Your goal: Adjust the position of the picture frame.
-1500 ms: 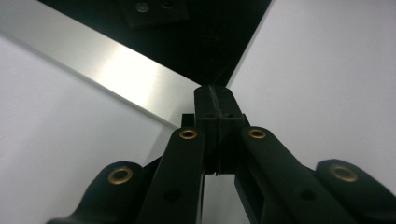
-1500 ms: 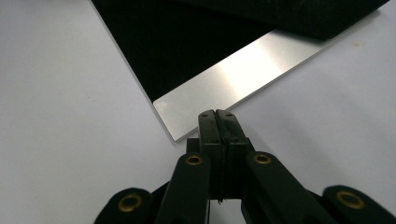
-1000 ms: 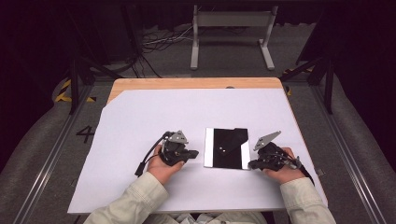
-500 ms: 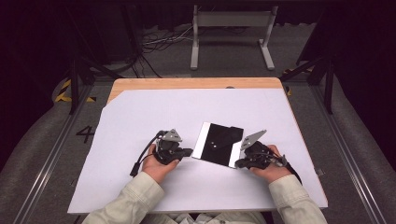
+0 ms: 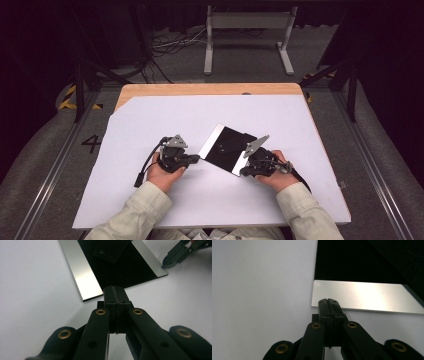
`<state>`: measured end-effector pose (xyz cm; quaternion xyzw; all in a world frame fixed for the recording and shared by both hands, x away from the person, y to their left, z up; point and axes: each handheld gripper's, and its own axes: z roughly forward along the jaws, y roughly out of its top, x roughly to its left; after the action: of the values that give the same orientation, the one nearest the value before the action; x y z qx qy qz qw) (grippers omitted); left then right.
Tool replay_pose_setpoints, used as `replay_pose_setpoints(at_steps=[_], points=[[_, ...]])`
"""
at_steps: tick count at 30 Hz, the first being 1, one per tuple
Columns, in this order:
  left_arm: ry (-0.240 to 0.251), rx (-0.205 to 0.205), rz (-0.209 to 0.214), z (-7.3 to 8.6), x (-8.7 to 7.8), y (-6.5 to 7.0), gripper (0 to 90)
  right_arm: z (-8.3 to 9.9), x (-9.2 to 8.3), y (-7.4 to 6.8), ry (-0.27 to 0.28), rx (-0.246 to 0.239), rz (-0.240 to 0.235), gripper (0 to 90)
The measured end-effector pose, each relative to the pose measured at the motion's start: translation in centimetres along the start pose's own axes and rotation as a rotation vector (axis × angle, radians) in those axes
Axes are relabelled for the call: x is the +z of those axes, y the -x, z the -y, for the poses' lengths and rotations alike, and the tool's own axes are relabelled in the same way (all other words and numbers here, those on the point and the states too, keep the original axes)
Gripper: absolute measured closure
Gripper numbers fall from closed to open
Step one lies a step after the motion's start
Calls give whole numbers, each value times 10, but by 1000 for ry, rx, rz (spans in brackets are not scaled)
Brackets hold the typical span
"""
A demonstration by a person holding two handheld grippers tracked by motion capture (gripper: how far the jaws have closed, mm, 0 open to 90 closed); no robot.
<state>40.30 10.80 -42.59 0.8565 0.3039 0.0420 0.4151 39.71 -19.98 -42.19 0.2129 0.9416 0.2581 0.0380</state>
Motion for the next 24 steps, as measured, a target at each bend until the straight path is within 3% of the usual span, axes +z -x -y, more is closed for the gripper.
replay_pose_setpoints(at_steps=[4,7,19,24], points=[[5,-8,-10,2,-3,-4,900,2,-14,11,57,34,31,897],[7,-20,-21,3,-5,-7,900,5,-23,27,92,92,81,897],[12,-33,-30,7,-6,-16,900,6,-36,80,167,249,212,898],[14,-38,-40,8,-7,-18,900,3,-32,93,159,293,247,898]])
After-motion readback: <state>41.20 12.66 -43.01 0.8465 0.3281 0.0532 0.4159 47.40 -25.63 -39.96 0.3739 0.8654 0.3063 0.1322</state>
